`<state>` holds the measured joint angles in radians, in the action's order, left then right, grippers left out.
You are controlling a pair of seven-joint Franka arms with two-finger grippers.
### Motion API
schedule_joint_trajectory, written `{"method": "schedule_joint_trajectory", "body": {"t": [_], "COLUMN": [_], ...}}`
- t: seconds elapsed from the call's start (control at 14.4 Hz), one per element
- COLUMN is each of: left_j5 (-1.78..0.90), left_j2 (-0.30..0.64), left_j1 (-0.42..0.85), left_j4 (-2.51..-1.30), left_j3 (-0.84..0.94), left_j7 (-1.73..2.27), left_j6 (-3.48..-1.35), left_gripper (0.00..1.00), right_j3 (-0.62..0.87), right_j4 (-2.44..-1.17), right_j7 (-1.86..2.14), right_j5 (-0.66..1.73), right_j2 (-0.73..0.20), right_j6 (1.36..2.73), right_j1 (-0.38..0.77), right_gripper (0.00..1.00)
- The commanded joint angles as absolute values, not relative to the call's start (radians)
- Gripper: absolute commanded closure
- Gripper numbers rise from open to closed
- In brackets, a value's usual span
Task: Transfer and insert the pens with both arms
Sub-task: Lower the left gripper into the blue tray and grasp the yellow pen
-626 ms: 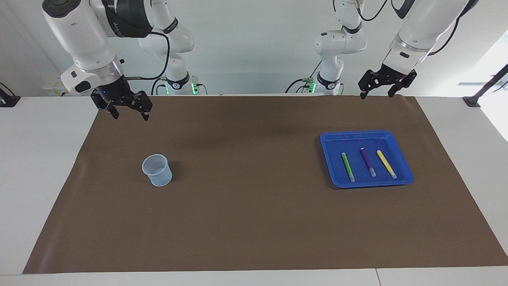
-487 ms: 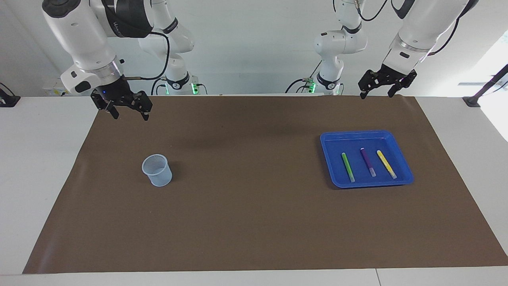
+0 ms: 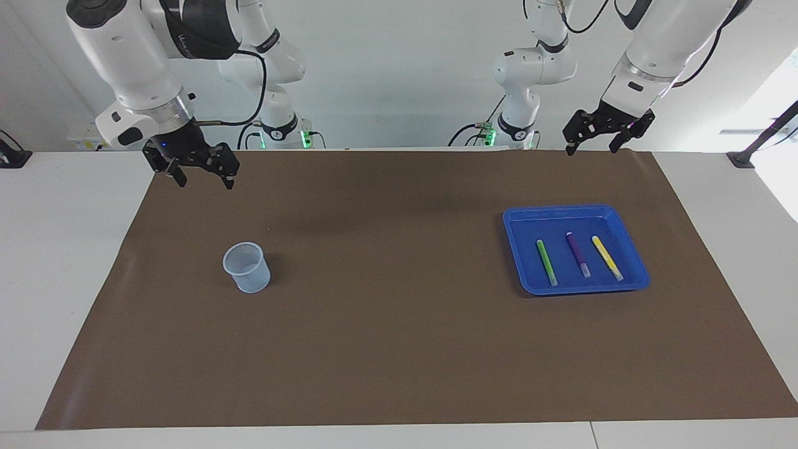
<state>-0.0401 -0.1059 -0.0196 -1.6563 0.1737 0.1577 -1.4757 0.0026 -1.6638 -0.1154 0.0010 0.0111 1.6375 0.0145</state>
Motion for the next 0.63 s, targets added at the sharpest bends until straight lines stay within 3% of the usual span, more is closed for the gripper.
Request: {"method": "schedule_joint_trajectory", "body": {"t": [0.0,0.21,0.56], "left_j5": [-0.054,-0.054,-0.052], "left_j2": [-0.123,-0.153,-0.15], "left_j1": [-0.014,-0.018,-0.153], "left_j4": [-1.672,-1.768,-2.021], "left_j3": [0.161,0.16,0.16], "left_j7": [0.164,0.147,0.06], "left_j6": [-1.471,-1.544,-1.832], "left_gripper": [0.0,0.0,0.0], "right_j3": [0.009,0.009,0.009], "right_j4": [-1.667,-1.667,-1.667], "right_j7": [-0.091,-0.091,-0.091], "right_j5": [0.025,0.025,0.025], "right_j2": [0.023,0.023,0.023], "right_j6": [1.623,1.621,1.623], "right_j1": [0.0,0.0,0.0], "right_gripper": [0.0,0.0,0.0]}}
